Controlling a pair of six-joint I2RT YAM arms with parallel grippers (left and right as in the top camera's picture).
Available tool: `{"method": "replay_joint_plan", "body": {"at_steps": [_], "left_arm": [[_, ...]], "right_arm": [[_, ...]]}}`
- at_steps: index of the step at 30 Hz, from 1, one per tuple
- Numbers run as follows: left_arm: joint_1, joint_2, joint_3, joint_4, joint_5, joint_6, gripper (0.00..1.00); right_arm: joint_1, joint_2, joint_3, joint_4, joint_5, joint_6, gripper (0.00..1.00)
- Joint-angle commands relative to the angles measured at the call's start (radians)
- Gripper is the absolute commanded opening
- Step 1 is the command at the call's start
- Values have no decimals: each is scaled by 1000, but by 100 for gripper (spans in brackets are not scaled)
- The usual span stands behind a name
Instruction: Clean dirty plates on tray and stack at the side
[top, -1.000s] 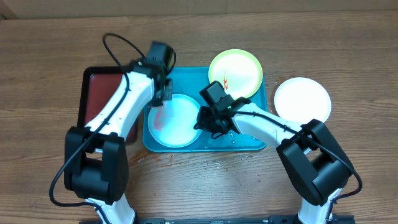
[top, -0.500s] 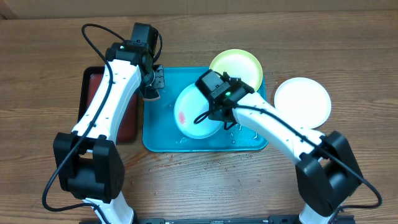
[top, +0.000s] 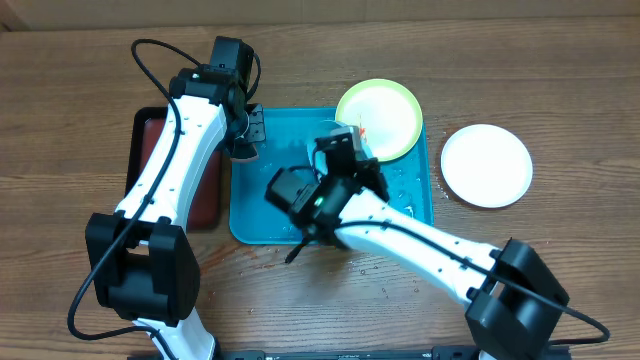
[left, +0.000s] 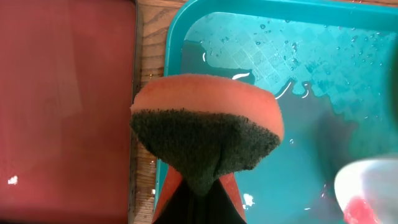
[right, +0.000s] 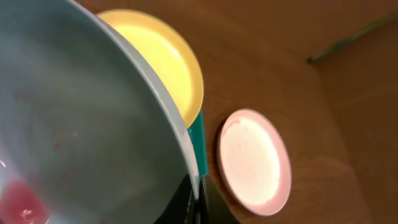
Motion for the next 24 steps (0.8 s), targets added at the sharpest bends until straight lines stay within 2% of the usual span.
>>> {"method": "replay_joint_plan", "body": {"at_steps": [1, 7, 17, 20, 24], "left_arm": [[-9, 2, 17, 0, 15, -6, 4], [-9, 2, 17, 0, 15, -6, 4], [-9, 2, 17, 0, 15, -6, 4], [-9, 2, 17, 0, 15, -6, 4], [-9, 2, 17, 0, 15, -6, 4]], "right_arm": [[31, -25, 26, -4, 192, 5, 4], [65, -26, 26, -13, 306, 4, 4], [68, -26, 26, -16, 317, 8, 4], [66, -26, 26, -17, 259, 31, 4], [44, -26, 26, -12, 36, 42, 4]]}}
